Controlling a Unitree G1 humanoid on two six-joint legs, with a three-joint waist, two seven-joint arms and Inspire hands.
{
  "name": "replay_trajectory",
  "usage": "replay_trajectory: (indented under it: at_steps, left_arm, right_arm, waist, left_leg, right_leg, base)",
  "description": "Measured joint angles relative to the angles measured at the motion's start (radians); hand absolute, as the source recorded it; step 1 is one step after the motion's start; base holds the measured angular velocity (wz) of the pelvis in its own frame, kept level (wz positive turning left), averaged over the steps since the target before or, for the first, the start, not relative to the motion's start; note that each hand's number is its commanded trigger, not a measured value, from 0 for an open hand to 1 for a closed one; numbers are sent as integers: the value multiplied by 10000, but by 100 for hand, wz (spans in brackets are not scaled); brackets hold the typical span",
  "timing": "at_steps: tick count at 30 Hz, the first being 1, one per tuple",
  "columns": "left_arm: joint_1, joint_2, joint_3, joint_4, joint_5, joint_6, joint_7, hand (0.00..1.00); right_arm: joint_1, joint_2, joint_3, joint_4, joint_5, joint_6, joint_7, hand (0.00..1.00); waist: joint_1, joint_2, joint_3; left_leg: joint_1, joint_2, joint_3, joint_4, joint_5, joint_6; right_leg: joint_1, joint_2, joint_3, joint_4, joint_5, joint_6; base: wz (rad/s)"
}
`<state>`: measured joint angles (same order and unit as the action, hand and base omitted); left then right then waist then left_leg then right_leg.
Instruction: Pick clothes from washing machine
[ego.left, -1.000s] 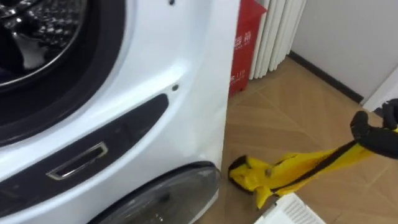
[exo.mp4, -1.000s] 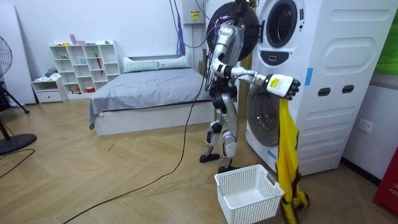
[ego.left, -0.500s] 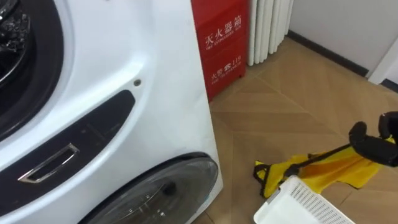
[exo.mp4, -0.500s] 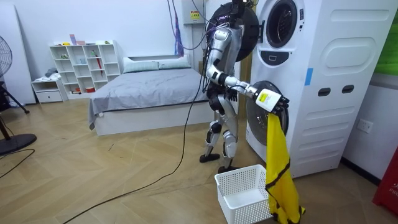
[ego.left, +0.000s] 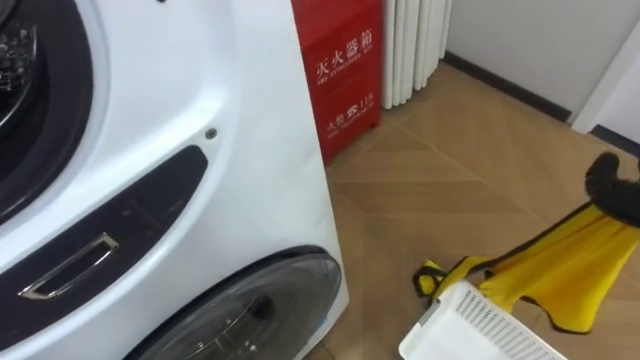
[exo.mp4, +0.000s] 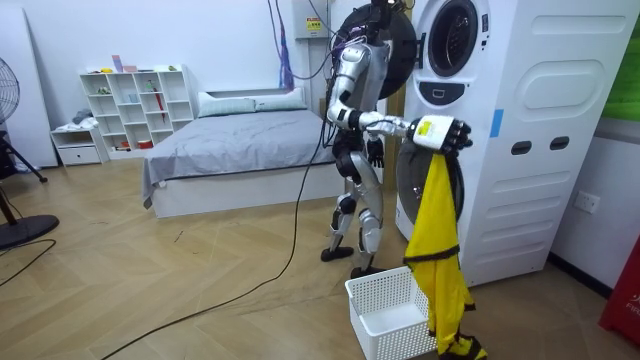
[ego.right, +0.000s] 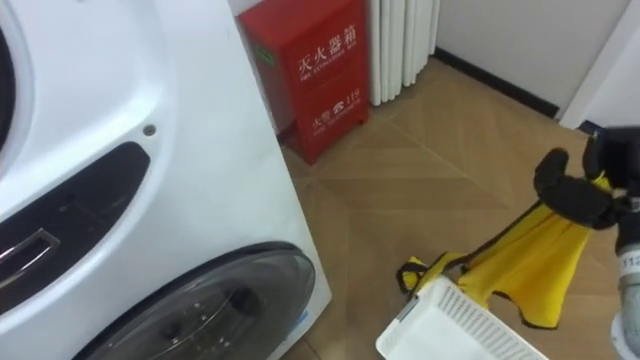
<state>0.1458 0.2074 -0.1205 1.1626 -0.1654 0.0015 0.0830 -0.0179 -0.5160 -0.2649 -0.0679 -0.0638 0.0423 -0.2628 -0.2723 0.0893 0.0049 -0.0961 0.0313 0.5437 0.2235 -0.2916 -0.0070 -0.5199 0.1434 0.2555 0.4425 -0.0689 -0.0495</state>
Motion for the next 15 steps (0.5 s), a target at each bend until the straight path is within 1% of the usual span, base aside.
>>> replay_trajectory:
  at_steps: [1,2,3,5,7,8,10,12,15]
  left_arm:
    - [2,2,-2,35,0,0,0,0]
    - [31,-1,-9,61,-2,4,-1,0]
    - [35,12,-11,71,-2,4,-1,0]
    - [23,33,-23,71,-9,0,-1,0]
    - [23,34,-22,105,-9,-7,-1,0]
    - [27,49,-21,115,-12,-9,-1,0]
    - [31,157,-11,117,-11,-43,20,0]
    - [34,270,-4,132,-228,-52,153,0]
    - [27,291,-2,166,-583,-66,188,0]
  right_arm:
    - [5,4,-3,-14,-53,1,-17,100]
    - [25,6,-4,-98,-172,4,-41,100]
    - [49,2,-25,-314,-158,4,-74,100]
    - [58,-1,-27,-682,-130,-4,-103,100]
    - [60,-49,-53,-957,-121,-27,-112,100]
    - [57,-81,-101,-1066,21,-43,-148,100]
    - [56,-84,-176,-1069,160,-54,-263,100]
    - [58,-85,-262,-1088,202,-54,-362,100]
    - [63,-85,-268,-1375,200,-54,-407,100]
  waist:
    - [-16,-97,4]
    - [-46,-237,3]
    - [-83,-360,-24]
    - [-97,-465,-53]
    - [-114,-511,-58]
    - [-134,-555,-45]
    - [-140,-683,-44]
    - [-165,-925,-42]
    - [-197,-1182,-49]
  left_leg:
    - [61,19,-3,-11,0,-1]
    - [169,101,-3,-13,-1,-2]
    - [225,171,0,-43,-5,-9]
    - [301,260,41,-90,-17,-29]
    - [445,268,62,-202,-19,-30]
    - [550,257,81,-269,-28,-32]
    - [586,250,107,-272,-38,-36]
    - [590,236,128,-264,-37,-36]
    - [714,248,223,-263,-36,-38]
  right_leg:
    - [80,14,-3,-58,8,11]
    - [301,48,-43,-292,83,29]
    - [452,84,-57,-494,200,4]
    - [641,135,-72,-741,391,-34]
    - [773,140,-113,-818,419,-41]
    - [833,146,-129,-814,415,-40]
    - [840,158,-139,-820,406,-41]
    - [820,161,-136,-831,407,-43]
    - [890,175,-102,-854,406,-55]
  base:
    - [-6]
    - [0]
    - [0]
    - [-6]
    - [-6]
    - [-4]
    - [-5]
    - [-5]
    - [-8]
